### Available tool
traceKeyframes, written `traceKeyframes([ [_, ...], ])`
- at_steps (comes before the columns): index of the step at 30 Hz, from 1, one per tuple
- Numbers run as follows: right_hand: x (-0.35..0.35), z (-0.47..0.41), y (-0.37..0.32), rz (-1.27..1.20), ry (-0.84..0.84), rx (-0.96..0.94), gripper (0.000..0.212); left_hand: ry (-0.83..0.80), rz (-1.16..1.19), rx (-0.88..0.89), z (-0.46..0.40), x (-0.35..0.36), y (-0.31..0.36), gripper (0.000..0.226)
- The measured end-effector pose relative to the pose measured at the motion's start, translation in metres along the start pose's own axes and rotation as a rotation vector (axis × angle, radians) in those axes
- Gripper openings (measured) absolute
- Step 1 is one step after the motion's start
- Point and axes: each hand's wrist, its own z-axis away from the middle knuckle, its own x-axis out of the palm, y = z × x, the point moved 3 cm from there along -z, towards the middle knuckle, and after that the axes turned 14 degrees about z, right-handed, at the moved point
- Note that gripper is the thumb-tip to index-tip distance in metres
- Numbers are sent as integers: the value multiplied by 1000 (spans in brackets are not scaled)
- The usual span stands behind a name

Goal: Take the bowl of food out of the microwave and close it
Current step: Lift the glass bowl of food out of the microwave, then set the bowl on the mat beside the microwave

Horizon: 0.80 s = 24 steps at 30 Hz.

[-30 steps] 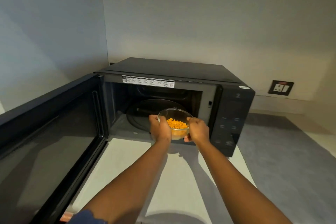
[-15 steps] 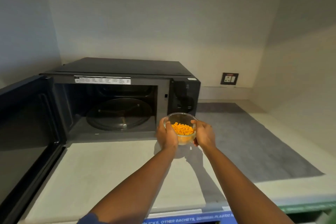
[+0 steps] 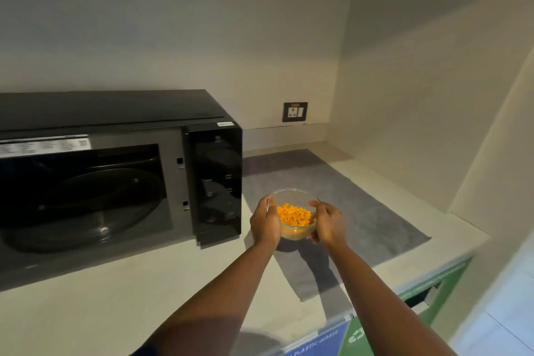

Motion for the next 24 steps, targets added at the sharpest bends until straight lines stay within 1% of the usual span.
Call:
traceKeyframes([
  [4, -7, -20, 21, 24, 61, 22, 30, -202, -85, -114, -24, 26, -20, 37],
  [8, -13, -38, 41, 65, 133, 88, 28, -347, -138, -223, -46, 48, -39, 41],
  [11, -13, -48, 49, 101, 116, 87, 30, -442, -146, -302, -59, 62, -51, 44],
  [15, -12, -60, 57, 182, 99, 85, 32, -444, -236, -293, -74, 76, -66, 37],
  [24, -7, -76, 67, 256, 98, 93, 32, -483, -304, -291, -97, 92, -87, 38],
])
